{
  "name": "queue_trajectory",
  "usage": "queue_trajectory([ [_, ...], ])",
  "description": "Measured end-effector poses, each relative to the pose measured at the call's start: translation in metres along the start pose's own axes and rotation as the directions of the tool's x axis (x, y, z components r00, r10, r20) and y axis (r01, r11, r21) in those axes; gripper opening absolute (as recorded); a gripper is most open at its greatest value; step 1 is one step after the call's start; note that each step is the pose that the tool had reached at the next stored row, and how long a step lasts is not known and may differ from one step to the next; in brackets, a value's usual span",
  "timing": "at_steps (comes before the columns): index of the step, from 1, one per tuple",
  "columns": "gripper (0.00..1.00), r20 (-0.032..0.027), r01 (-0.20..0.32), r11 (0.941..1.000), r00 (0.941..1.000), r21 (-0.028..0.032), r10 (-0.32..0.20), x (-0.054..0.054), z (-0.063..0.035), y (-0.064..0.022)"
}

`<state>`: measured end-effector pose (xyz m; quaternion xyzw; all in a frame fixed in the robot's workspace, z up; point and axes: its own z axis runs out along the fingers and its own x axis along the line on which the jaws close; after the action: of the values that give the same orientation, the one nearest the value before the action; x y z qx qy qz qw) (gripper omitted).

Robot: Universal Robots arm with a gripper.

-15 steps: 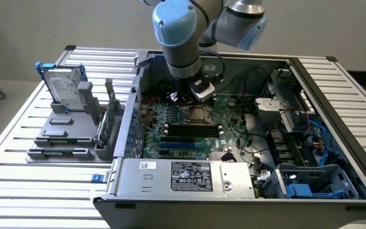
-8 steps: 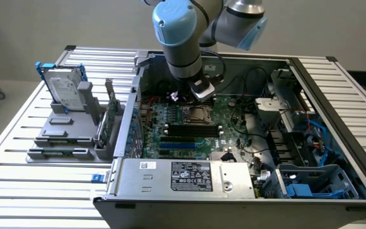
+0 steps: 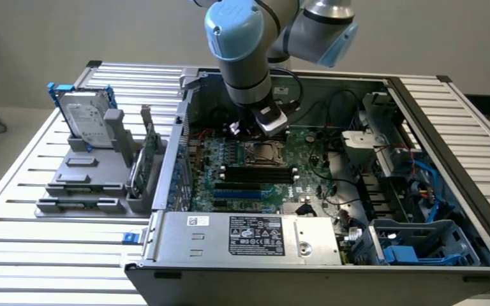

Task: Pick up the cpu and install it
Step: 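Install the first cpu locking lever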

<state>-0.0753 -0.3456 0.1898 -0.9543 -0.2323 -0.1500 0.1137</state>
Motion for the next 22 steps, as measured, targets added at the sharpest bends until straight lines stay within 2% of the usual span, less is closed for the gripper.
queue_trajectory([
  [9,0.11,-0.0062,-0.038,0.9992,0.9993,-0.0137,0.038,0.0016,0.0009,-0.0023],
  [22,0.11,-0.0118,-0.081,0.9964,0.9967,-0.0275,0.08,0.0048,0.0027,-0.0055],
])
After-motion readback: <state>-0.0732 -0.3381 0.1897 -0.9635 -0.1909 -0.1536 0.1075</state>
